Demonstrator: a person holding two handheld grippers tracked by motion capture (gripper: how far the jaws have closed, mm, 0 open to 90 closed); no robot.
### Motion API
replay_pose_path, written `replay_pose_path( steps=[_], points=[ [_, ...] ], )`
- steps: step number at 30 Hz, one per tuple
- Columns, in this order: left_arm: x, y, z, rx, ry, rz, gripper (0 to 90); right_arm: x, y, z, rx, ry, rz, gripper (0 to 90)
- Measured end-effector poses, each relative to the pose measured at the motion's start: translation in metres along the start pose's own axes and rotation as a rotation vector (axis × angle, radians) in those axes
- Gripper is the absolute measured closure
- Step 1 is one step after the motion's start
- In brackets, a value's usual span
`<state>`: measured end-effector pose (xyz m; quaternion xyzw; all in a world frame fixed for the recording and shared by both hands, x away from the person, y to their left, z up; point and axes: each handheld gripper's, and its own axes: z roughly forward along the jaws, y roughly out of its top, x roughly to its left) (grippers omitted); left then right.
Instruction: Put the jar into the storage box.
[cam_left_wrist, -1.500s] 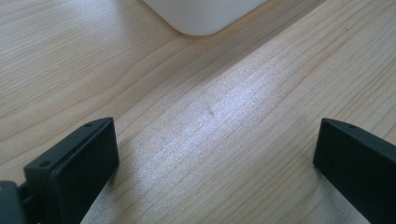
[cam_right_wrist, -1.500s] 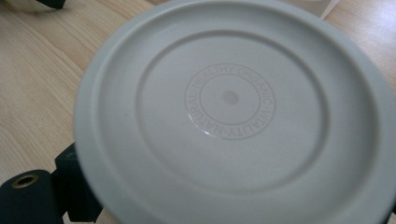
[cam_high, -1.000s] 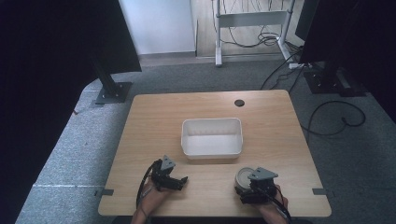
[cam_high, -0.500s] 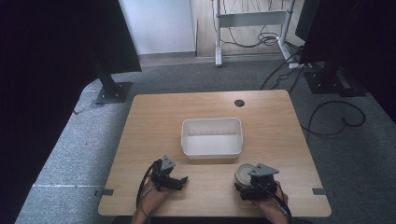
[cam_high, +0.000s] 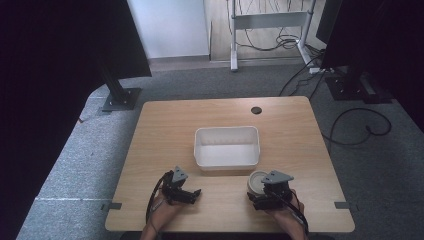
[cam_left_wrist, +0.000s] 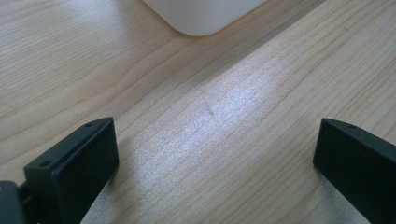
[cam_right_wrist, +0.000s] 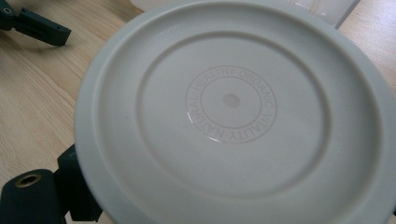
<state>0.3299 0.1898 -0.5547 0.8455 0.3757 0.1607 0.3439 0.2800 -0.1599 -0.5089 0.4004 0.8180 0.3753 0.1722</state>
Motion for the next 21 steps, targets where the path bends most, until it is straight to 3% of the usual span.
replay_pose_path(
  steps=[21],
  points=[
    [0.000,0.000,0.000,0.000,0.000,0.000,0.0,0.004,0.027,0.008,-0.019,0.026,-0.028,9.4]
  ],
)
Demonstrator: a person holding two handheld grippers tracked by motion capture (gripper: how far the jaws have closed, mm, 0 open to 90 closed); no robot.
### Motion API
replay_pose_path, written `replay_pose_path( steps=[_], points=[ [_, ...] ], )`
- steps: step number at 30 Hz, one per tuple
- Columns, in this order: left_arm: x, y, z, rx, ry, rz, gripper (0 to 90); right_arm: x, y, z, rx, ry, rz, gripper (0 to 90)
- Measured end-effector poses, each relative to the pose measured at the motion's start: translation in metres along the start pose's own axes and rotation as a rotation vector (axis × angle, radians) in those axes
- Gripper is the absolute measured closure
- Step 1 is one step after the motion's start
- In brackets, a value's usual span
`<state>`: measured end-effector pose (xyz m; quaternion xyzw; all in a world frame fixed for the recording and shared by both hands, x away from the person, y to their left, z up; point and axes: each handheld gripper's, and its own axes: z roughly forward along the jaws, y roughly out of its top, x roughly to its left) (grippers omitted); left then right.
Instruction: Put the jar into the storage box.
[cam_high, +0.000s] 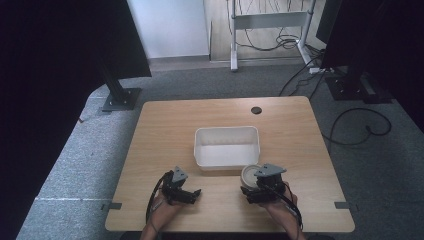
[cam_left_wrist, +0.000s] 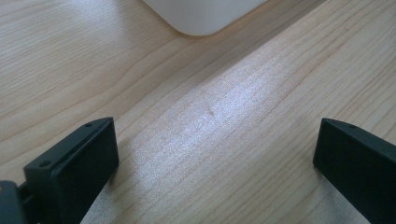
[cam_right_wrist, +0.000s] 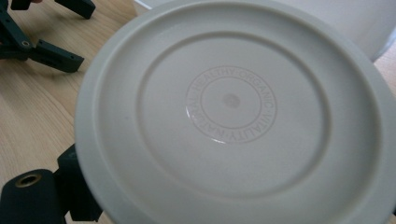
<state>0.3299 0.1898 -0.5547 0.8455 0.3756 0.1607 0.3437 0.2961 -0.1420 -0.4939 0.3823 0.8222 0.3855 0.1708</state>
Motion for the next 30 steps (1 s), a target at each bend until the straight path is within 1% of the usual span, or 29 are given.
replay_pose_path(
  steps=[3,10,15,19,22,30],
  points=[
    [0.000,0.000,0.000,0.000,0.000,0.000,0.0,0.000,0.003,0.002,0.004,0.010,0.003,9.4],
    [0.000,0.000,0.000,0.000,0.000,0.000,0.0,0.001,0.012,0.006,0.003,0.012,-0.006,9.4],
    [0.000,0.000,0.000,0.000,0.000,-0.001,0.0,0.003,0.020,0.008,-0.001,0.014,-0.021,9.5],
    [0.000,0.000,0.000,0.000,0.000,-0.001,0.0,0.003,0.026,0.011,-0.005,0.026,-0.016,9.4],
    [0.000,0.000,0.000,0.000,0.000,0.000,0.0,0.003,0.030,0.014,-0.004,0.024,-0.020,9.4],
    [0.000,0.000,0.000,-0.003,0.000,-0.002,0.0,0.005,0.044,0.022,-0.015,0.038,-0.021,9.4]
  ],
)
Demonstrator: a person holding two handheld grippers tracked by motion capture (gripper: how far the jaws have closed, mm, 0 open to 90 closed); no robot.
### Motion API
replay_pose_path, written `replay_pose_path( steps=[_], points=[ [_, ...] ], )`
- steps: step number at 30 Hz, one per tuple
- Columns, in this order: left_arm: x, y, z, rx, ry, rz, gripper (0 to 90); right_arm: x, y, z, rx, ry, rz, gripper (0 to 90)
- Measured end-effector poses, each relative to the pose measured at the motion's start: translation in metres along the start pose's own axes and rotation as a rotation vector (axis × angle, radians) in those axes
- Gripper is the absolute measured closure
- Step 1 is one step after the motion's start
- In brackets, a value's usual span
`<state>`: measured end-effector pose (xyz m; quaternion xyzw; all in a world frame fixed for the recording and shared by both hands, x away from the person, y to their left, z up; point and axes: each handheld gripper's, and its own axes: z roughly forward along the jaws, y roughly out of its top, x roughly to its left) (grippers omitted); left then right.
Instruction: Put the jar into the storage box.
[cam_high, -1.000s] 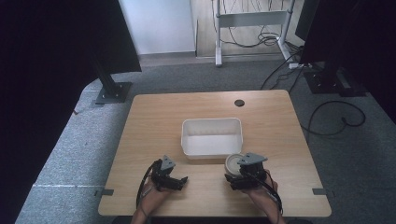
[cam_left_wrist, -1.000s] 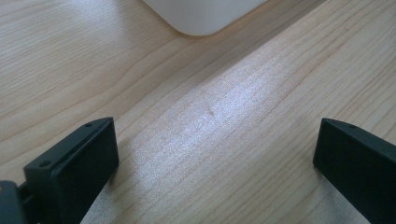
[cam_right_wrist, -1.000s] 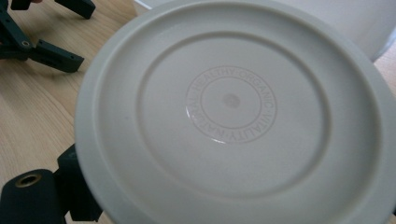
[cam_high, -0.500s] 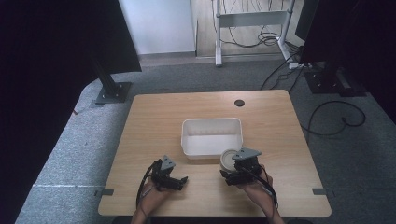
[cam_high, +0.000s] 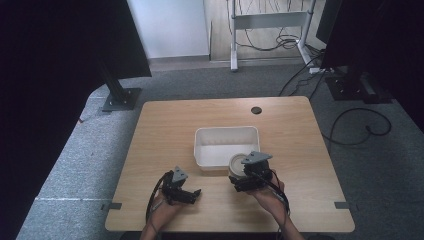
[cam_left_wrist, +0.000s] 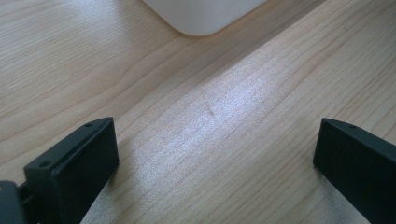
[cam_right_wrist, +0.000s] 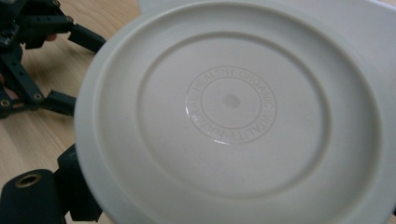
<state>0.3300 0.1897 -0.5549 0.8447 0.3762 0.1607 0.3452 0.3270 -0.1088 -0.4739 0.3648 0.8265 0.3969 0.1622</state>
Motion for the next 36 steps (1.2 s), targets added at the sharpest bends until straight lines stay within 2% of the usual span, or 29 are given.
replay_pose_path(
  steps=[16,36],
  points=[
    [0.000,0.000,0.000,0.003,-0.002,0.004,0.0,0.003,0.025,0.023,-0.015,-0.007,-0.015,9.4],
    [0.000,0.000,0.000,0.002,-0.003,0.005,0.0,0.006,0.046,0.049,-0.021,-0.017,-0.015,9.4]
  ],
)
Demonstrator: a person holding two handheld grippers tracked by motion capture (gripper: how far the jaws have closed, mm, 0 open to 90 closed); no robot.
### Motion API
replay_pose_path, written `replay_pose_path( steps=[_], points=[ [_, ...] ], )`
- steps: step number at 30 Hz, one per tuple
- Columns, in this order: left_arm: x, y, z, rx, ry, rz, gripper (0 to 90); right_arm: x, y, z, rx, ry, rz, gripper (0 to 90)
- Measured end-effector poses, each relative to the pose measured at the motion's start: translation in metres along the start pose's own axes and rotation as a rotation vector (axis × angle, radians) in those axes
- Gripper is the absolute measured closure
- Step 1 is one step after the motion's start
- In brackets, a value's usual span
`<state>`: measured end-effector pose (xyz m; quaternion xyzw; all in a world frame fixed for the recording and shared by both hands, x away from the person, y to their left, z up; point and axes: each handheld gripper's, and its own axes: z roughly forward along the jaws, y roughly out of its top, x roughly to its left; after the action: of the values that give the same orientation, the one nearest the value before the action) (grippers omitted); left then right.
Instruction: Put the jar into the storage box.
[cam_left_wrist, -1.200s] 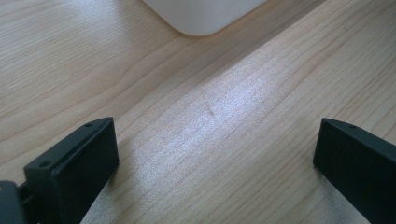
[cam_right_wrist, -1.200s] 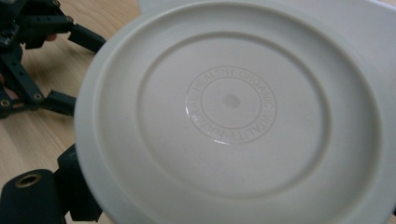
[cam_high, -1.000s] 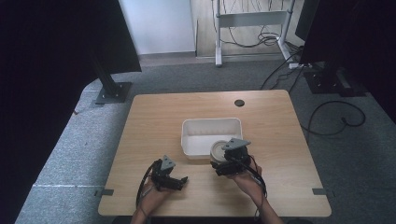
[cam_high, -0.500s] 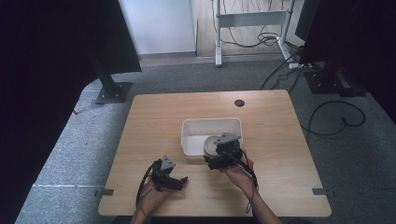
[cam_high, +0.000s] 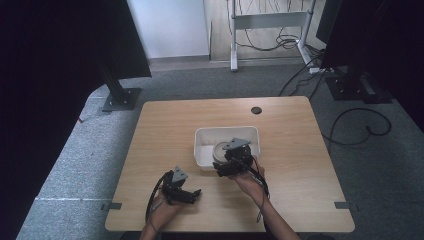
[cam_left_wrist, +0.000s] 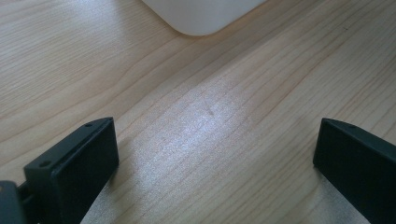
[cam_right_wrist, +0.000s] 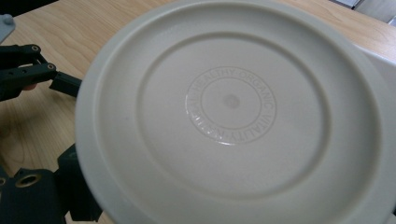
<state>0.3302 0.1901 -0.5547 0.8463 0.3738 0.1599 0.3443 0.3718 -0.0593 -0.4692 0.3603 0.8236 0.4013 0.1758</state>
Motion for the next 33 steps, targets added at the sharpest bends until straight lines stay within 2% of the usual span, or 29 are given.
replay_pose_path(
  steps=[17,33],
  points=[
    [0.000,0.000,0.000,0.002,-0.001,0.004,0.0,-0.003,0.011,0.031,0.014,-0.031,0.012,9.4],
    [0.000,0.000,0.000,0.001,-0.002,0.005,0.0,0.003,0.017,0.062,0.032,-0.054,0.014,9.4]
  ],
)
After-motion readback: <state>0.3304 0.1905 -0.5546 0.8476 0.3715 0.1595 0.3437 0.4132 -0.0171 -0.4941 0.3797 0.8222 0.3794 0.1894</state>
